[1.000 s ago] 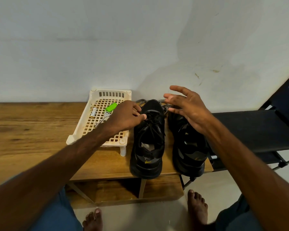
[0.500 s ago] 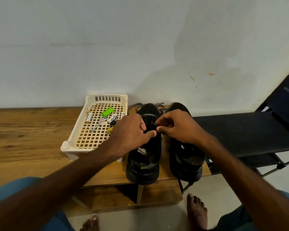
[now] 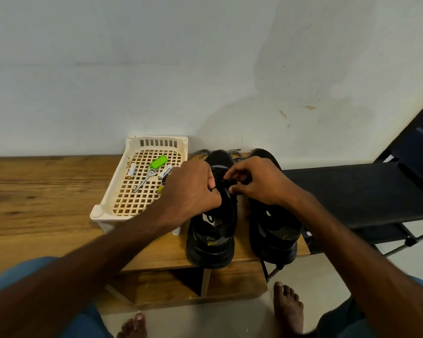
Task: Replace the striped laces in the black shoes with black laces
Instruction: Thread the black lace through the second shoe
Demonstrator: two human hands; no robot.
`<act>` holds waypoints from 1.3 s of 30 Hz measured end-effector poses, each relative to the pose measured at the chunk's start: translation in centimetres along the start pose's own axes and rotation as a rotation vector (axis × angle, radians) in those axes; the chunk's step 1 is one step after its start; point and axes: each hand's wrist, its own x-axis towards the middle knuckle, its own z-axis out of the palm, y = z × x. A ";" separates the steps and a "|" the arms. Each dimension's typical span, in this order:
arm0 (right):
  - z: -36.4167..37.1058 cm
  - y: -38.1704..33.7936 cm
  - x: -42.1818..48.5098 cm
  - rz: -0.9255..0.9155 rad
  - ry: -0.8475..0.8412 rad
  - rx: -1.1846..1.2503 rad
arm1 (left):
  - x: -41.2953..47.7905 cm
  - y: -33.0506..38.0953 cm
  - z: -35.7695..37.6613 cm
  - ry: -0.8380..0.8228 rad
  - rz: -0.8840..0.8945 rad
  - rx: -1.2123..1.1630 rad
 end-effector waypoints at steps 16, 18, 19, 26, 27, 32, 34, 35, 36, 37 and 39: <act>0.0 0.6 0.4 0.041 0.026 -0.020 | 2.3 -3.2 -2.1 -0.072 0.099 0.038; -0.1 0.5 0.3 0.043 -0.007 -0.042 | 2.5 -3.6 -1.9 -0.117 0.113 -0.011; -0.1 0.5 0.3 0.048 -0.012 -0.049 | 2.6 -3.7 -1.7 -0.135 0.117 -0.023; 0.2 -0.4 -1.3 0.052 0.064 0.001 | 2.6 -4.0 -1.6 -0.282 0.075 -0.069; 0.4 -0.8 -1.6 0.045 0.060 0.027 | 2.6 -4.0 -1.6 -0.286 0.068 -0.075; 1.9 -1.8 -2.0 0.081 0.072 -0.052 | 2.6 -3.8 -1.0 -0.259 0.050 -0.104; 1.9 -1.9 -1.9 0.092 0.107 -0.053 | 2.6 -3.8 -0.7 -0.238 0.048 -0.099; 1.8 -1.8 -1.8 0.096 0.112 -0.051 | 2.6 -3.9 -0.5 -0.230 0.044 -0.110; 1.6 -1.8 -1.7 0.103 0.110 -0.051 | 2.7 -4.0 -0.3 -0.217 0.044 -0.117; 1.4 -1.7 -1.7 0.113 0.105 -0.056 | 2.7 -4.0 -0.1 -0.201 0.048 -0.118; 1.1 -1.5 -1.6 0.132 0.100 -0.066 | 2.6 -4.0 0.2 -0.169 0.046 -0.120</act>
